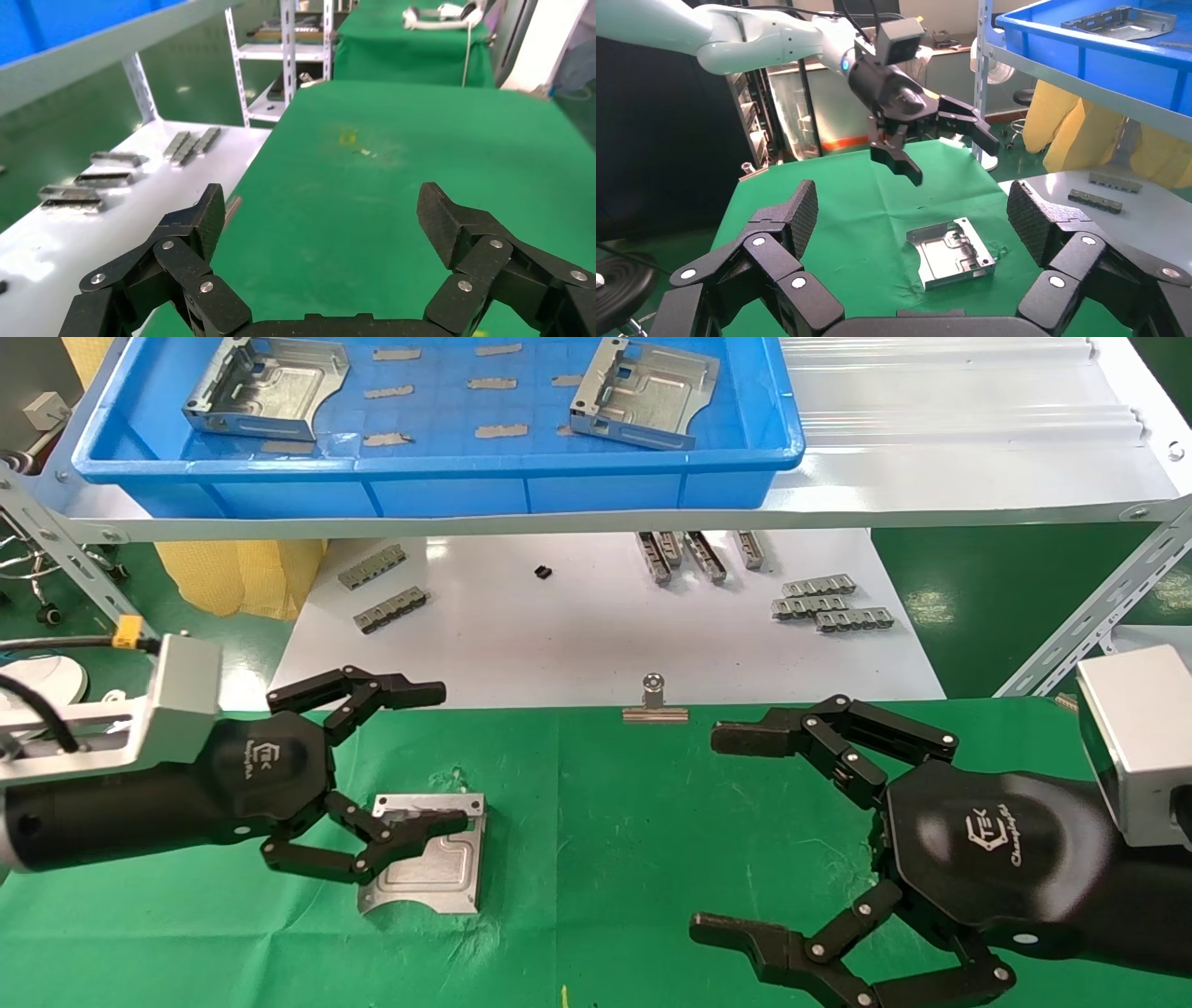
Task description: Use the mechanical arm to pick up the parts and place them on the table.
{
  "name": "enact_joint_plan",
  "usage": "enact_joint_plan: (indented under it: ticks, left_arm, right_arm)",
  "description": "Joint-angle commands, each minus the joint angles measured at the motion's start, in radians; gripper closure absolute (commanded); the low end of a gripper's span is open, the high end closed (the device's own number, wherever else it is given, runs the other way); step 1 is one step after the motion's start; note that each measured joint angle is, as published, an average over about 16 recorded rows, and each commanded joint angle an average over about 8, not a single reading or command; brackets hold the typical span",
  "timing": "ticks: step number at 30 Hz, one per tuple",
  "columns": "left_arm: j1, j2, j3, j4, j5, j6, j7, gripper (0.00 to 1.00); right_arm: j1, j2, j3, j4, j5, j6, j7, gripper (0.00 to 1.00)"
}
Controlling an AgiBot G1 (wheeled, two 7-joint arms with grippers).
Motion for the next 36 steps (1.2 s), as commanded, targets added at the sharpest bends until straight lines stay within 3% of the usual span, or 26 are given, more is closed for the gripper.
enact_joint_plan:
  ticks: [1,25,36]
  left_arm:
    - [0.019,-0.012,-0.017,-0.039,-0.01,-0.004,-0.026,0.0]
    - [0.247,-0.158,-0.222,-0.502,-0.128,-0.047,-0.325,0.0]
    - [0.277,-0.177,-0.248,-0.56,-0.146,-0.053,-0.354,0.0]
  right_arm:
    - [0.0,0.0,0.0,0.0,0.0,0.0,0.0,0.0]
    - [0.0,0.0,0.0,0.0,0.0,0.0,0.0,0.0]
    - [0.0,0.0,0.0,0.0,0.0,0.0,0.0,0.0]
